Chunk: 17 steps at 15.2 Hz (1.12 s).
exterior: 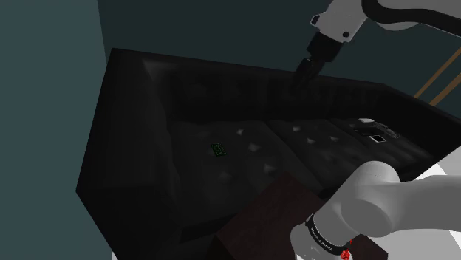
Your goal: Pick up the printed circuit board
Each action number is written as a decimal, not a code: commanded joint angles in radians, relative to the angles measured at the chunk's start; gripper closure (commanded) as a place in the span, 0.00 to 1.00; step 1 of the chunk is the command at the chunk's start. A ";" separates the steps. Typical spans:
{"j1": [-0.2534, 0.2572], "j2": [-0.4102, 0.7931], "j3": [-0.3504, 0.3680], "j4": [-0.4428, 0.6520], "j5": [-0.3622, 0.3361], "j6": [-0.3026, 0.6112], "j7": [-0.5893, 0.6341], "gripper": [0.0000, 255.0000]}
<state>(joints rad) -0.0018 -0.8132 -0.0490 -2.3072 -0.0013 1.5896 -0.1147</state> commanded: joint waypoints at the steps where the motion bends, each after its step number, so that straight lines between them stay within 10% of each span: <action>1: 0.000 0.000 0.000 0.000 0.000 0.000 0.000 0.00; 17: -0.036 0.455 0.023 -0.094 0.015 0.465 0.146 0.00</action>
<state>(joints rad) -0.0352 -0.3970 -0.0255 -2.4097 0.0132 2.0291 0.0224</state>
